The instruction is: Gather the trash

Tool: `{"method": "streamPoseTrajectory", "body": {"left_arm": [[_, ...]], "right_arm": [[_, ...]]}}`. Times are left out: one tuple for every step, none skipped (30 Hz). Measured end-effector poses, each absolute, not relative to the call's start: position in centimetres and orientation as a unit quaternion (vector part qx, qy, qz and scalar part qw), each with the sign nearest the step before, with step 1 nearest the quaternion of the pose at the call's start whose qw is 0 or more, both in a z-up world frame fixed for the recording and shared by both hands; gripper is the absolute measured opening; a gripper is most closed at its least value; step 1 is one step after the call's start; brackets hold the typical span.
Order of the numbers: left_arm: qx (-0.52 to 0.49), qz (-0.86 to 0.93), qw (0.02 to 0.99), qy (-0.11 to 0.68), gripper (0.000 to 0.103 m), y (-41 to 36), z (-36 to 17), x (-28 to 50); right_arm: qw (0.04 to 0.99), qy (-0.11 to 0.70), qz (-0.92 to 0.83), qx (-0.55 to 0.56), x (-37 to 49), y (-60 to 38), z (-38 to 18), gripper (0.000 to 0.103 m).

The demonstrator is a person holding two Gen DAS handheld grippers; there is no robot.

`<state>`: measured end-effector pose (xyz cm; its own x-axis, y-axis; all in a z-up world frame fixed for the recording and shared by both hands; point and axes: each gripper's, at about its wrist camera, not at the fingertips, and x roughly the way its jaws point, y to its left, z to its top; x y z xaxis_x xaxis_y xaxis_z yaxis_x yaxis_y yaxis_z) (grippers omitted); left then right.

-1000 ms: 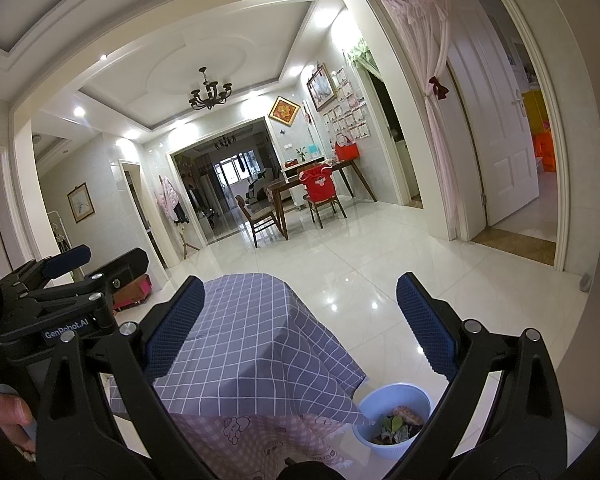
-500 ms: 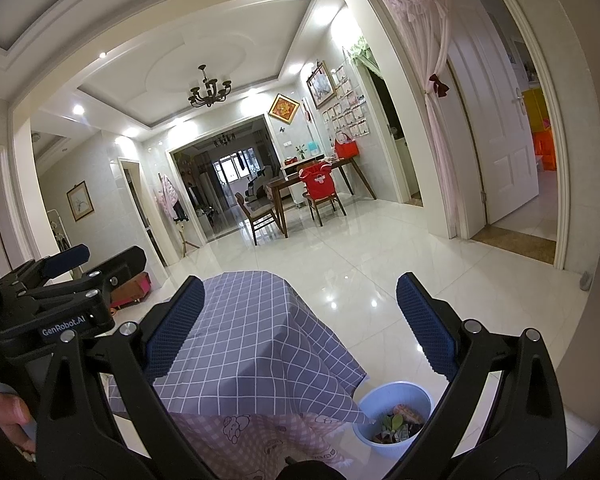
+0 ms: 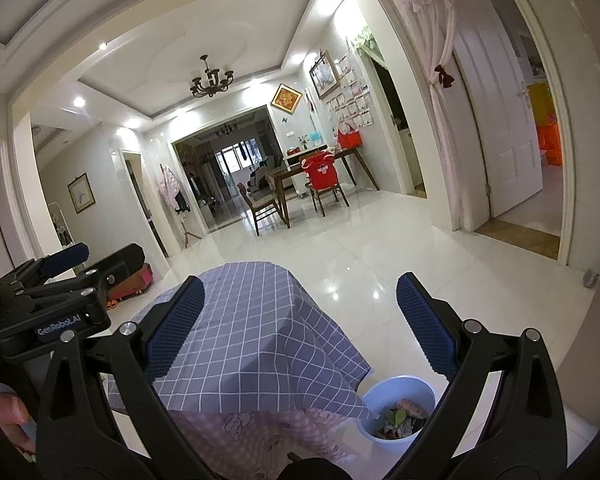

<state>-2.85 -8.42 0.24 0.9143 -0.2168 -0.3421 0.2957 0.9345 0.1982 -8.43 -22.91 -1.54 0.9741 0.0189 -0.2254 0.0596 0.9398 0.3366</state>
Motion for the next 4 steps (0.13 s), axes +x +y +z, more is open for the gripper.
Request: {"method": "streamPoseTrajectory", "body": {"left_arm": [[0.121,-0.131,0.97,0.164,0.096,-8.1,-0.1,-2.5],[0.119,-0.128,0.97,0.169,0.096,-7.7,-0.3,-2.2],[0.117,-0.126,0.97,0.172,0.096,-7.4,-0.4,-1.8],[0.113,-0.123,0.969,0.18,0.096,-6.9,-0.6,-1.2]], "right_arm": [[0.978,0.117,-0.009,0.173,-8.2,-22.5,-1.6,0.095],[0.978,0.122,-0.008,0.171,-8.0,-21.8,-1.8,0.095],[0.977,0.127,-0.007,0.17,-7.6,-21.5,-1.9,0.095],[0.977,0.131,-0.006,0.169,-7.3,-21.0,-2.0,0.095]]}}
